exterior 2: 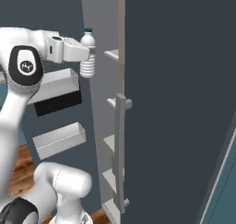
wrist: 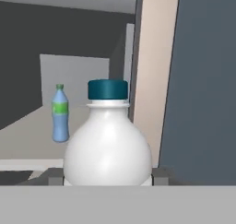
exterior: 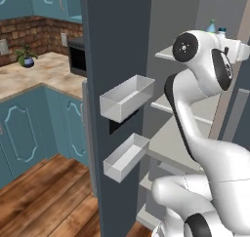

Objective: Take the bottled waters from the counter and place them in the freezer to freeze. Close the freezer door after placing the bottles.

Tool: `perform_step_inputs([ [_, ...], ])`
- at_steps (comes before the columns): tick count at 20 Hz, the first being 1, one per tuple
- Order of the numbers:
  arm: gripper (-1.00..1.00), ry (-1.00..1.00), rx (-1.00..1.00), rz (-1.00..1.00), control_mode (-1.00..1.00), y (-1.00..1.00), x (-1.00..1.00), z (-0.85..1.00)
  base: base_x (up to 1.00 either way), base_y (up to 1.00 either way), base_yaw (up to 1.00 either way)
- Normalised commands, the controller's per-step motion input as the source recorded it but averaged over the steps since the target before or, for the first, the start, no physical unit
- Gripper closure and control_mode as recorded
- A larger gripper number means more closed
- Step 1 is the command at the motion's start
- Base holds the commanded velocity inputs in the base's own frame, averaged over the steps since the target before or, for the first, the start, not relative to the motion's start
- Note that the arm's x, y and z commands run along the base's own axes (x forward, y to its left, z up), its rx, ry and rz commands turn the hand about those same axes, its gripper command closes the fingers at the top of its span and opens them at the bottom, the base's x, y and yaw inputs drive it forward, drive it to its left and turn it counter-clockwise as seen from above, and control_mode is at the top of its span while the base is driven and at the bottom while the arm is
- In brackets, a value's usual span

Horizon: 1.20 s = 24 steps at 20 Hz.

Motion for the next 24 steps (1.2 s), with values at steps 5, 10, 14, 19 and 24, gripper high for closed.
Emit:
perform_step_inputs([
  [5,1.0,-0.18,0.01,-0.08,-1.0,-0.1,0.31,0.0,0.0,0.0,0.0],
  [10,1.0,-0.02,0.0,0.02,-1.0,0.0,0.33,-0.01,0.0,0.0,0.0],
  [14,1.0,0.06,-0.03,0.03,-1.0,-0.01,0.45,0.13,0.0,0.0,0.0],
  [19,1.0,0.05,0.0,0.01,-1.0,-0.15,0.45,0.06,0.0,0.0,0.0],
  [24,1.0,-0.02,0.0,0.0,-1.0,-0.32,0.51,-0.02,0.0,0.0,0.0],
])
